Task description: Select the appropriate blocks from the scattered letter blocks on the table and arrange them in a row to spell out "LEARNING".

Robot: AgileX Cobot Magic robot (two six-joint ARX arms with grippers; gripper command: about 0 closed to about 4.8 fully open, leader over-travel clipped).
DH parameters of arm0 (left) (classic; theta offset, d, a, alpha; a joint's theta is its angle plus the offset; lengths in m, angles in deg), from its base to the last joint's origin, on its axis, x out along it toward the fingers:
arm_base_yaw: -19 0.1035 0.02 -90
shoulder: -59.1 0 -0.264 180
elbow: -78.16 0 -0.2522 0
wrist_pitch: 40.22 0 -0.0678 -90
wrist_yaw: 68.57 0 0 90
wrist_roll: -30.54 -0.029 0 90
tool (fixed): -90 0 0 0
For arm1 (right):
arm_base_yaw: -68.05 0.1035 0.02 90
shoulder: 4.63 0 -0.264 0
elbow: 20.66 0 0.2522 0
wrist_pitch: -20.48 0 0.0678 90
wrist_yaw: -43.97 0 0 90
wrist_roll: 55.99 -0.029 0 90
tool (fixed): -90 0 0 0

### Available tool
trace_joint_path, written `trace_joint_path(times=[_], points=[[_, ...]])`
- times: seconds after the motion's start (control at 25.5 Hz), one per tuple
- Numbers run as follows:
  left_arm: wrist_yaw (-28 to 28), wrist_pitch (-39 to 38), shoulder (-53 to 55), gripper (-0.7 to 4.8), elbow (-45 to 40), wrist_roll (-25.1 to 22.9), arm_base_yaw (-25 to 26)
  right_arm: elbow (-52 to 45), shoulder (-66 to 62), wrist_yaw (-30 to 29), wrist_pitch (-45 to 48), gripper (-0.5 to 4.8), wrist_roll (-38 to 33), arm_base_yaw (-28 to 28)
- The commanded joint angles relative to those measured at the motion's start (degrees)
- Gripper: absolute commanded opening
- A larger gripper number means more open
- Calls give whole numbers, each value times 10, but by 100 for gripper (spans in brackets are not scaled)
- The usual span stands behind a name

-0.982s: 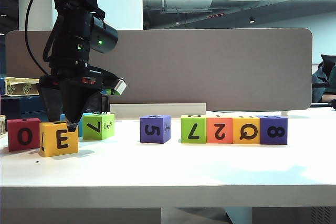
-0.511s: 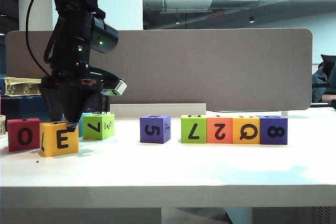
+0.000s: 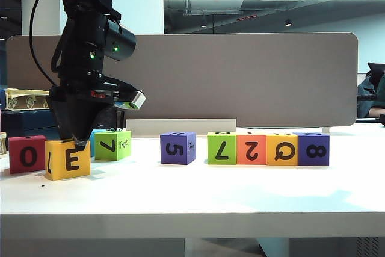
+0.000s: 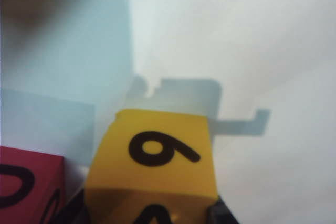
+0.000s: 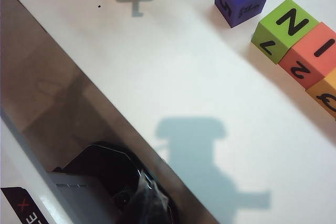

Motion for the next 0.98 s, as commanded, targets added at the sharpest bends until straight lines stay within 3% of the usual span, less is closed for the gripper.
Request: trace_joint_path(times=[0.04, 0.39, 0.75, 0.98], points=[[0, 5, -1, 236, 1, 19, 0, 2, 1, -1, 6, -2, 2, 0], [10, 21, -2, 236, 2, 84, -1, 2, 1, -1, 10, -2, 2, 0], [126, 75, -2, 236, 6, 140, -1, 2, 1, -1, 10, -2, 2, 0], [134, 122, -5, 236, 6, 179, -1, 2, 1, -1, 10, -2, 2, 1]])
